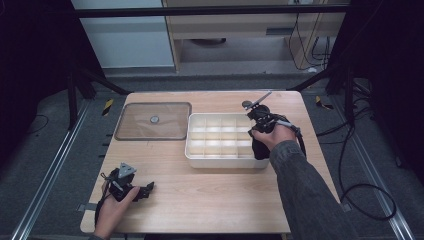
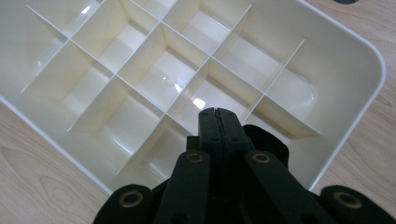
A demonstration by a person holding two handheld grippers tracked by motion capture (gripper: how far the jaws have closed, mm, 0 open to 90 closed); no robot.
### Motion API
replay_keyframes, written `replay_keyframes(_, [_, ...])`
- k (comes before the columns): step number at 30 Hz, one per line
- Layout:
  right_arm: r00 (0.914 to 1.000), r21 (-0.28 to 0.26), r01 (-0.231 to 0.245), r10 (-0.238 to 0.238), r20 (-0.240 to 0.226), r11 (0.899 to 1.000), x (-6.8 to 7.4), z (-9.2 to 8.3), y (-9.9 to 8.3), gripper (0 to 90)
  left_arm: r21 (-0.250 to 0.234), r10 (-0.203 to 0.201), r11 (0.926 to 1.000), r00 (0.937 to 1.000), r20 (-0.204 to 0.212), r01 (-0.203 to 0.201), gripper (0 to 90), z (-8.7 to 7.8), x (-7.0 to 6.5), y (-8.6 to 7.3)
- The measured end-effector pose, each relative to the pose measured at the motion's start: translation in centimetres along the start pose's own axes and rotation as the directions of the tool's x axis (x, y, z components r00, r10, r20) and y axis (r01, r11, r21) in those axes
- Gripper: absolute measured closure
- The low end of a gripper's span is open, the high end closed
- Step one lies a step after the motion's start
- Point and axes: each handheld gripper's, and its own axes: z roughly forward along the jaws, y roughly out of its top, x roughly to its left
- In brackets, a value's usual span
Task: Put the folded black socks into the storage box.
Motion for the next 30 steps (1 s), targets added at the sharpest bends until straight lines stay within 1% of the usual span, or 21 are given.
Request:
replay_keyframes(1, [1.0,0.001,0.007,-0.007,0.0,1.0,0.0,0.1,0.0,90.0,-0.002,0.0,1.0,1.0,0.0,0.0,0.0,0.0,0.0,0.0])
replay_keyframes(3, [1.0,0.01,0.0,0.0,0.0,1.0,0.0,0.3,0.1,90.0,-0.002,0.003,1.0,1.0,0.001,-0.003,0.0,0.0,0.0,0.0])
replay_keyframes(4, [1.0,0.011,0.008,-0.008,0.004,1.0,-0.1,0.4,0.0,90.0,-0.001,0.003,1.0,1.0,0.001,-0.003,0.0,0.0,0.0,0.0])
replay_keyframes(7, [1.0,0.02,-0.002,0.002,-0.003,1.0,-0.2,0.7,-0.1,90.0,-0.001,0.003,1.0,1.0,0.001,-0.003,0.0,0.0,0.0,0.0])
replay_keyframes(11, [1.0,0.026,-0.008,0.008,0.003,1.0,-0.5,1.0,-0.3,90.0,-0.001,0.003,1.0,1.0,0.002,-0.003,0.0,0.0,0.0,0.0])
replay_keyframes(12, [0.9998,0.026,-0.018,0.017,0.005,1.0,-0.5,1.0,-0.4,90.0,-0.001,0.003,1.0,1.0,0.002,-0.003,0.0,0.0,0.0,0.0])
replay_keyframes(13, [0.9999,0.022,-0.011,0.011,0.005,1.0,-0.7,1.0,-0.4,90.0,-0.001,0.003,1.0,1.0,0.002,-0.003,0.0,0.0,0.0,0.0])
replay_keyframes(16, [0.9999,0.025,-0.014,0.014,0.01,1.0,-0.9,0.9,-0.6,90.0,-0.001,0.003,1.0,1.0,0.002,-0.003,0.0,0.0,0.0,0.0])
replay_keyframes(20, [0.9993,0.029,-0.035,0.035,0.016,0.999,-1.4,0.8,-1.0,90.0,-0.001,0.003,1.0,1.0,0.002,-0.003,0.0,0.0,0.0,0.0])
replay_keyframes(21, [0.9993,0.03,-0.032,0.031,0.019,0.999,-1.5,0.8,-1.2,90.0,-0.001,0.003,1.0,1.0,0.002,-0.003,0.0,0.0,0.0,0.0])
replay_keyframes(22, [0.9992,0.034,-0.025,0.023,0.031,0.999,-1.6,0.8,-1.3,90.0,-0.001,0.003,1.0,1.0,0.002,-0.003,0.0,0.0,0.0,0.0])
replay_keyframes(24, [0.9986,0.038,-0.046,0.044,0.029,0.998,-1.8,0.9,-1.6,90.0,-0.001,0.002,1.0,1.0,0.002,-0.002,0.0,0.0,0.0,0.0])
replay_keyframes(26, [0.999,0.036,-0.024,0.023,0.038,0.999,-2.1,1.2,-2.0,90.0,-0.001,0.003,1.0,1.0,0.002,-0.003,0.0,0.0,0.0,0.0])
replay_keyframes(27, [0.9988,0.042,-0.04,0.039,0.031,0.998,-2.2,1.2,-2.2,90.0,-0.001,0.003,1.0,1.0,0.002,-0.003,0.0,0.0,0.0,0.0])
replay_keyframes(29, [0.9984,0.04,-0.05,0.049,0.029,0.998,-2.2,1.4,-2.4,90.0,-0.001,-0.001,1.0,1.0,0.003,0.001,0.0,0.0,-0.1,-0.1])
replay_keyframes(30, [0.9985,0.041,-0.046,0.045,0.032,0.998,-2.2,1.4,-2.5,90.0,-0.001,-0.001,1.0,1.0,0.003,0.001,0.0,0.0,-0.1,0.0])
